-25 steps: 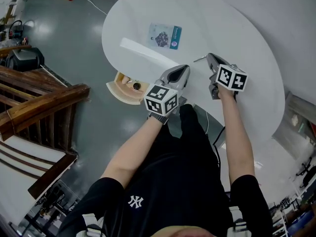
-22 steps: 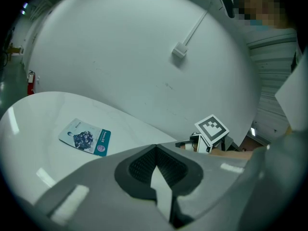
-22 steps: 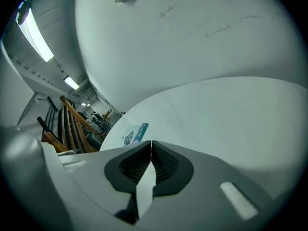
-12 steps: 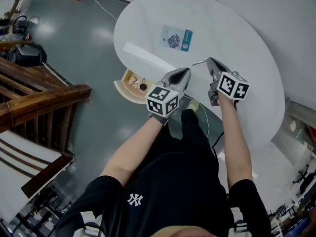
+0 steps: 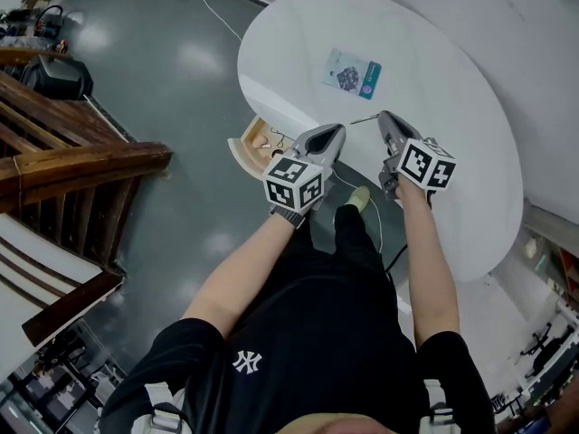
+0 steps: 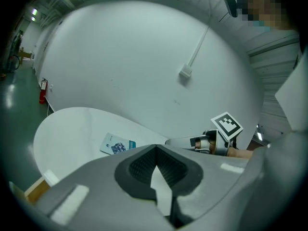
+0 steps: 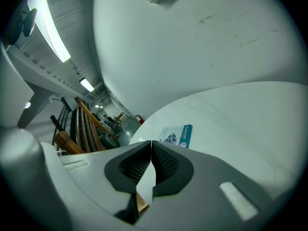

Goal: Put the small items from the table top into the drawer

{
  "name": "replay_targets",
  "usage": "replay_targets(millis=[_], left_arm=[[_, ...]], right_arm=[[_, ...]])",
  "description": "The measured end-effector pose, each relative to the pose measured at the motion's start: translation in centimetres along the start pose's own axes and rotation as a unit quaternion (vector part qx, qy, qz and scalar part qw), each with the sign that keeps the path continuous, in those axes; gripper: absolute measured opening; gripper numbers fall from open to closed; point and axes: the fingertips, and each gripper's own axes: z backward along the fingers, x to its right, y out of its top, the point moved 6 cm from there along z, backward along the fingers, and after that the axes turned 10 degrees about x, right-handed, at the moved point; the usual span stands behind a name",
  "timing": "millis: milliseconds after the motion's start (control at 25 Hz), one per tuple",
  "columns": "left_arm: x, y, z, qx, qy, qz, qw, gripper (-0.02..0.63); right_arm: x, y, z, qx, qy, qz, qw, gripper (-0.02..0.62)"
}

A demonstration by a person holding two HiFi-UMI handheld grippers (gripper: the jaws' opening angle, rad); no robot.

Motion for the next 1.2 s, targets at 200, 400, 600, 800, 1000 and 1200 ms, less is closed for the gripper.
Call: replay_targets(millis=[200,400,600,800,1000,1200], left_arm=[[-2.6,0.9,3.0,0.011,0.023,0.002,0.9997,0.0],[-5.2,1.5,6.1,0.022,0.048,0.007,0.9986,0.0],[-8.3,2.0,9.2,0.033,0.075,0.014,0.9965,0.0],[-11.2,2.1,12.0,0.04,0.098,0.022,0.9942,0.0],[-13.5,2.0,14.2,0.046,0.114,0.029,0.992,0.0],[-15.3,1.4,15.7,0.045,0.123,0.038,0.9906,0.0]], right_arm=[[-3.7,-1.6,-2.1,-0.013,0.023,0.008,1.0,0.032],[-7.5,-3.8,-4.1,-0.033,0.048,0.019,0.998,0.031],[-11.0,-6.4,-6.4,-0.053,0.073,0.027,0.996,0.032],[-14.1,-9.1,-8.6,-0.074,0.091,0.042,0.992,0.032],[-16.3,-11.6,-10.3,-0.094,0.102,0.068,0.988,0.032],[-17.7,-14.4,-11.4,-0.114,0.105,0.103,0.983,0.032]])
